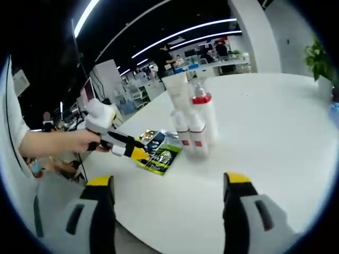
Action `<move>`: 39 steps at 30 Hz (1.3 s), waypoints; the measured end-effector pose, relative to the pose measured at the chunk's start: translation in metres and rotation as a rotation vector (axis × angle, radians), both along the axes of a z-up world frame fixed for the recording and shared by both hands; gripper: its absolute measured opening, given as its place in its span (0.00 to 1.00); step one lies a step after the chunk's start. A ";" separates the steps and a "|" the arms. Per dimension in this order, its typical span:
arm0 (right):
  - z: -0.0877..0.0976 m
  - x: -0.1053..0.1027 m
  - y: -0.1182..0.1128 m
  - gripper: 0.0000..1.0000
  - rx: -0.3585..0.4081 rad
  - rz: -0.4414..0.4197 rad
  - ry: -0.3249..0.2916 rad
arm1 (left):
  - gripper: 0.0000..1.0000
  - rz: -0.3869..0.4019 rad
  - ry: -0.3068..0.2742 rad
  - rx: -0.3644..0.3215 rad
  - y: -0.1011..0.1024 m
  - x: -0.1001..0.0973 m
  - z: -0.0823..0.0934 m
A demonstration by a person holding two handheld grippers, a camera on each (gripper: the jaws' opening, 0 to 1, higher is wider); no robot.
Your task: Arrange the skincare products in the storage area until every visible bottle or jar stands upright without overlapping.
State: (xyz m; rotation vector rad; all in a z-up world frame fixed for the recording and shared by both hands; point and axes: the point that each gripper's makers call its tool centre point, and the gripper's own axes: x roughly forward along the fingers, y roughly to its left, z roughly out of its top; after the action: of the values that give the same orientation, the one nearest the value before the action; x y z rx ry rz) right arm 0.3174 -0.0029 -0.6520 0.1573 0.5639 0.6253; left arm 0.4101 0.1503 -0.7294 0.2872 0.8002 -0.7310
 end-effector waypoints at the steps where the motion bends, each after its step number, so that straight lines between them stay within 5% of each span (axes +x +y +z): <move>1: 0.000 0.000 -0.001 0.85 -0.001 -0.001 0.000 | 0.41 -0.021 -0.010 0.003 -0.002 0.001 0.000; 13: 0.000 0.001 -0.009 0.85 -0.001 -0.023 0.001 | 0.58 -0.120 -0.105 0.113 -0.004 0.024 0.003; 23: 0.000 0.001 -0.010 0.85 -0.001 -0.027 0.002 | 0.69 -0.188 -0.014 0.048 -0.026 0.020 -0.015; 39: 0.000 0.001 -0.015 0.85 -0.001 -0.042 0.001 | 0.74 -0.255 0.010 0.044 -0.008 0.025 -0.019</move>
State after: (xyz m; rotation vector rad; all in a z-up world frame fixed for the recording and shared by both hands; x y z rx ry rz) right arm 0.3182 -0.0174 -0.6515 0.1677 0.5604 0.5841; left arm 0.4349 0.1424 -0.7479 0.4311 0.7985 -0.9549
